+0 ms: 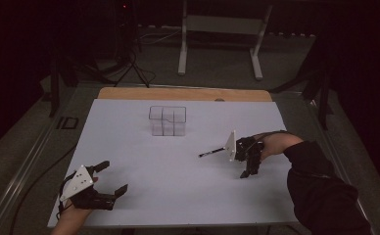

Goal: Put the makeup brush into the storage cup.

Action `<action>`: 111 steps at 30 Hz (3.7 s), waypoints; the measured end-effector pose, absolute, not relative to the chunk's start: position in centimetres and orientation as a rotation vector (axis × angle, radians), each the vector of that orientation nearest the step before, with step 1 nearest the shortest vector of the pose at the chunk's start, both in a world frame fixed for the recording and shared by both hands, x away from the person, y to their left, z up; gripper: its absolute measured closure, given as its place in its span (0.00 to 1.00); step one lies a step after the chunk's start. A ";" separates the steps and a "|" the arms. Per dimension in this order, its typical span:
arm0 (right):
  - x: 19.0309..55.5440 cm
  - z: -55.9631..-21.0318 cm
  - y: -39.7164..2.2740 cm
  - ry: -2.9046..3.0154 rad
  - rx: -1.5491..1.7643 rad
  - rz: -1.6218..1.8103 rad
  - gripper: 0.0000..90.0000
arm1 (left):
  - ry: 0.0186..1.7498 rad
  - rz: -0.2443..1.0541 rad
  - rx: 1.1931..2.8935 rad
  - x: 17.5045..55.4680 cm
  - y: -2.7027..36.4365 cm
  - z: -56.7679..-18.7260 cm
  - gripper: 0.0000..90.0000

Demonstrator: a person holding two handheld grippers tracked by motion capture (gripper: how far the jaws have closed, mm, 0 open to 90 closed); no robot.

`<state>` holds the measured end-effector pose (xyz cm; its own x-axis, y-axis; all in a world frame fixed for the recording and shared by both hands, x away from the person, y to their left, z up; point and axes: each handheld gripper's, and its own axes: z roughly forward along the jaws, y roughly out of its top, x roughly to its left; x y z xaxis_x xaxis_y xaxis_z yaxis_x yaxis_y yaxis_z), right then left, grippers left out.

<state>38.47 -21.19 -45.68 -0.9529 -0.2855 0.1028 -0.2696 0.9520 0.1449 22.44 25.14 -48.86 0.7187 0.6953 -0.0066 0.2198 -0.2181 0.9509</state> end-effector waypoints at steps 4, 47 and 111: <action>39.1 -45.5 -20.9 -2.989 0.430 -0.201 0.25 | 0.723 0.513 1.778 22.4 25.1 -48.9 0.01; 45.0 -45.2 -15.9 -2.990 0.452 -0.343 0.44 | 0.728 0.494 1.784 22.4 25.3 -49.1 0.01; 45.6 -48.1 -12.3 -3.055 0.384 -0.230 0.93 | 0.725 0.479 1.788 22.4 25.3 -49.2 0.01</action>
<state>45.61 -12.32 -48.14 -0.9675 -0.2503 0.0352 -0.2422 0.9580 0.1538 22.35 25.25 -49.22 0.7314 0.6813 -0.0293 0.2407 -0.2178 0.9458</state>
